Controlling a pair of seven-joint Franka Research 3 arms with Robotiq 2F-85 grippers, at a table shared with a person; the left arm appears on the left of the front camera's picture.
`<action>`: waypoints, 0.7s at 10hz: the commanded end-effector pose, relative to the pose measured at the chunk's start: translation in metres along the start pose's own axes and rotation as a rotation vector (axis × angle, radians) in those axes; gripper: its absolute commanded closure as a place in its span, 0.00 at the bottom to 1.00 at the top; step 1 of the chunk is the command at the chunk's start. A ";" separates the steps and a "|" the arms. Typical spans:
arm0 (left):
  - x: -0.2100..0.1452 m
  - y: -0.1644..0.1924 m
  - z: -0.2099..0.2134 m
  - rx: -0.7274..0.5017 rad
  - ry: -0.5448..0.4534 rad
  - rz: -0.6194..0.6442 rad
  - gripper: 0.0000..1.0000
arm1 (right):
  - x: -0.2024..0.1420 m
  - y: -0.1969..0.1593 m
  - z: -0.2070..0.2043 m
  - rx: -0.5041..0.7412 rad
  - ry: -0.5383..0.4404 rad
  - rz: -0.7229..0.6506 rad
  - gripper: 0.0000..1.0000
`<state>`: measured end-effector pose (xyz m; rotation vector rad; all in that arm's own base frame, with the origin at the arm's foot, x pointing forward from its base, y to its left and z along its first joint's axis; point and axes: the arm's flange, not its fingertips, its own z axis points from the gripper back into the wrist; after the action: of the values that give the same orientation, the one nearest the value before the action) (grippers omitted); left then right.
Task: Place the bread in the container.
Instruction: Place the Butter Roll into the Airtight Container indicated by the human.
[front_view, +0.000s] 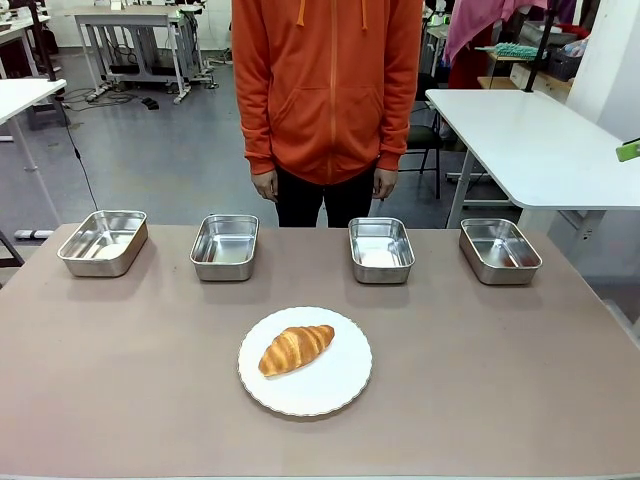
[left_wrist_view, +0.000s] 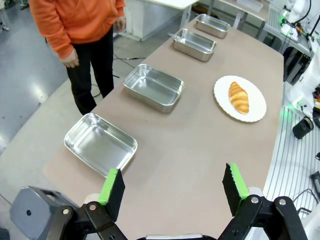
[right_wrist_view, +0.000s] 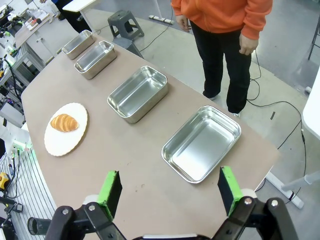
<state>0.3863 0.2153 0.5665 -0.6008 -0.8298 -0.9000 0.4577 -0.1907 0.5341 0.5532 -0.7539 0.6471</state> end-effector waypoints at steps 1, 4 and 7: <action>0.001 0.000 0.001 0.005 -0.006 -0.014 0.00 | 0.001 0.000 -0.001 0.007 -0.006 0.004 0.00; 0.001 0.000 0.001 0.005 -0.006 -0.014 0.00 | 0.001 0.000 -0.001 0.007 -0.006 0.004 0.00; 0.001 0.000 0.001 0.005 -0.006 -0.014 0.00 | 0.001 0.000 -0.001 0.007 -0.006 0.004 0.00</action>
<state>0.3863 0.2153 0.5665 -0.6008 -0.8298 -0.9000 0.4577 -0.1907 0.5341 0.5532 -0.7539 0.6470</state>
